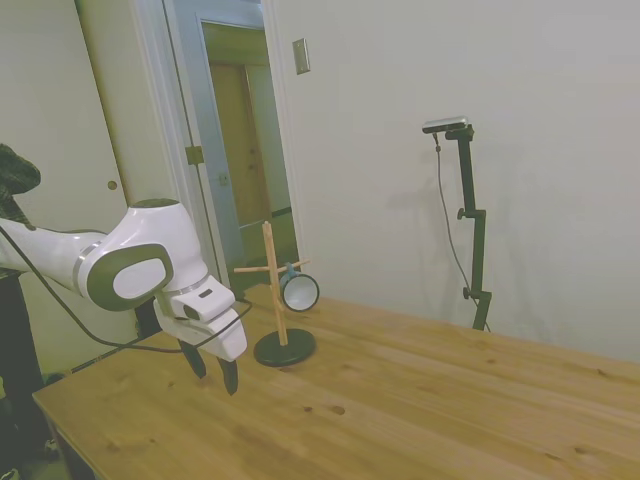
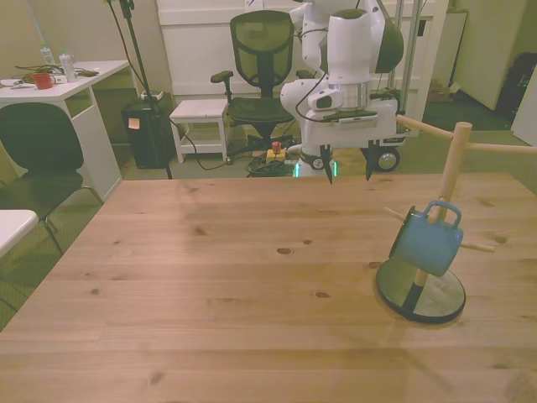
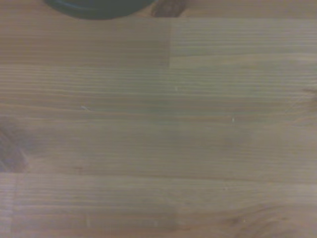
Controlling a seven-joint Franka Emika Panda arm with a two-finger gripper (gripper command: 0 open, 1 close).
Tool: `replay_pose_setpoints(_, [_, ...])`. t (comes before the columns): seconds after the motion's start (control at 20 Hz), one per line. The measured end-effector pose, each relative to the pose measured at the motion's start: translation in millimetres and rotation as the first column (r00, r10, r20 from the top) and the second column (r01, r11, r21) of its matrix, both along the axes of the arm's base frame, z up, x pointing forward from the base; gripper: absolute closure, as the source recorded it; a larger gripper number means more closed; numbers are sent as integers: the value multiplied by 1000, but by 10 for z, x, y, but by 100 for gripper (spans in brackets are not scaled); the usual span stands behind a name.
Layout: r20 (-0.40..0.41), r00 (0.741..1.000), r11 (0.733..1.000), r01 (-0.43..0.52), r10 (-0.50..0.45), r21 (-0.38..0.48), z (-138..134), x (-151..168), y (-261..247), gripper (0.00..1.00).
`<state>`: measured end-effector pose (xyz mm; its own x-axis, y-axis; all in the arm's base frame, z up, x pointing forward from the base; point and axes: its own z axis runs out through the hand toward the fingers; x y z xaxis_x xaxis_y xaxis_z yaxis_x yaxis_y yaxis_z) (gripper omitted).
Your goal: Unload the mug
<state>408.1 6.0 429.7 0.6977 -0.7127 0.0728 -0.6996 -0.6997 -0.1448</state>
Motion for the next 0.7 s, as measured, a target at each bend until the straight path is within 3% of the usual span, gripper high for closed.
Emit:
replay_pose_setpoints(0.1, [8, 1000, 1000, -6, 6, -14, 11, 12, -12, 0])
replay_pose_setpoints(0.35, [118, 993, 998, 31, -25, -50, 262, 182, -306, 0])
replay_pose_setpoints(0.7, [264, 964, 997, 33, -14, -68, 586, 454, -767, 0])
